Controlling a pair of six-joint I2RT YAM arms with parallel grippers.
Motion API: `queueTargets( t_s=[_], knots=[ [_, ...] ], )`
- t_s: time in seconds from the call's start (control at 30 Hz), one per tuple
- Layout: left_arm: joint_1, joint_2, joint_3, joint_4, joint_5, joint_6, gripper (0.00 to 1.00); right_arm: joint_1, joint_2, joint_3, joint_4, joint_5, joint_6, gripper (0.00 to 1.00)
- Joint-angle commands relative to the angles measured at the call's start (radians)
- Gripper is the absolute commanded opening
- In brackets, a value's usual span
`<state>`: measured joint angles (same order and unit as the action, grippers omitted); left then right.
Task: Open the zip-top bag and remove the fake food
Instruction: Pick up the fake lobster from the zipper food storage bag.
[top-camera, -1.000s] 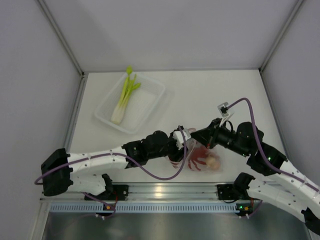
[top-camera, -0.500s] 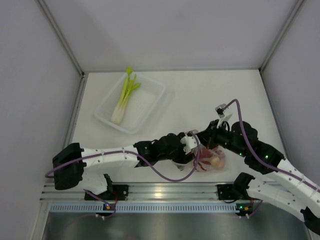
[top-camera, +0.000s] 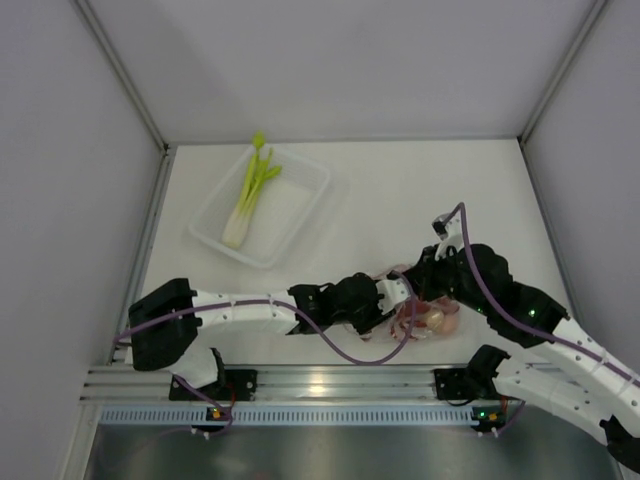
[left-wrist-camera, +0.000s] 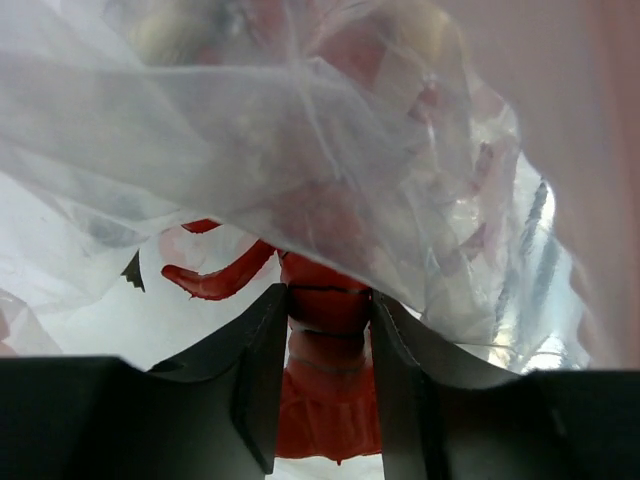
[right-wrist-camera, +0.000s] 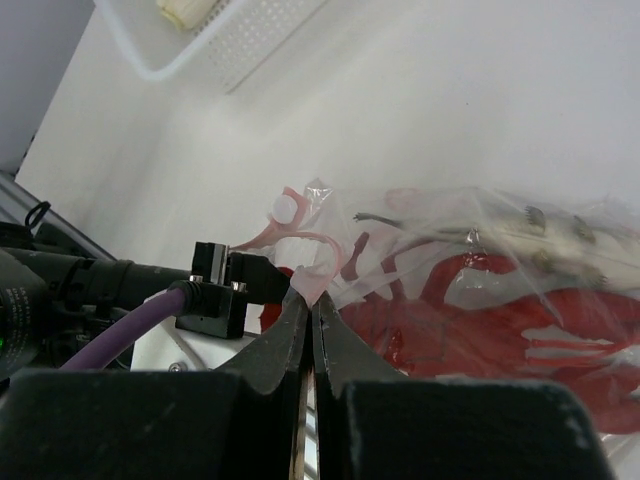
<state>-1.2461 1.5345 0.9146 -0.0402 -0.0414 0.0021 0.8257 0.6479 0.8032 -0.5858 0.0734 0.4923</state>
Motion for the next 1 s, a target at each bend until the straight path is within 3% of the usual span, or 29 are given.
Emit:
queueTargets(
  t_s=[0.0, 0.1, 0.23, 0.6, 0.67, 0.8, 0.97],
  knots=[
    [-0.018, 0.055, 0.012, -0.015, 0.037, 0.006, 0.37, 0.02, -0.019, 0.033, 0.238, -0.149, 0.061, 0.0],
    [-0.018, 0.029, -0.023, 0.029, 0.075, 0.001, 0.37, 0.02, -0.021, 0.025, 0.244, -0.147, 0.065, 0.0],
    [-0.018, 0.033, -0.054, 0.091, 0.083, -0.039, 0.56, 0.02, -0.022, 0.03, 0.242, -0.15, 0.066, 0.0],
    [-0.035, 0.164, -0.079, 0.186, 0.018, -0.106, 0.59, 0.021, -0.022, 0.021, 0.242, -0.159, 0.072, 0.0],
    [-0.041, 0.19, -0.074, 0.195, 0.009, -0.113, 0.54, 0.02, -0.024, 0.024, 0.239, -0.159, 0.072, 0.0],
    [-0.049, 0.205, -0.072, 0.206, -0.027, -0.126, 0.2, 0.021, -0.024, 0.024, 0.231, -0.15, 0.065, 0.0],
    [-0.052, 0.15, -0.083, 0.212, -0.069, -0.146, 0.01, 0.02, -0.021, 0.016, 0.218, -0.129, 0.052, 0.0]
  ],
)
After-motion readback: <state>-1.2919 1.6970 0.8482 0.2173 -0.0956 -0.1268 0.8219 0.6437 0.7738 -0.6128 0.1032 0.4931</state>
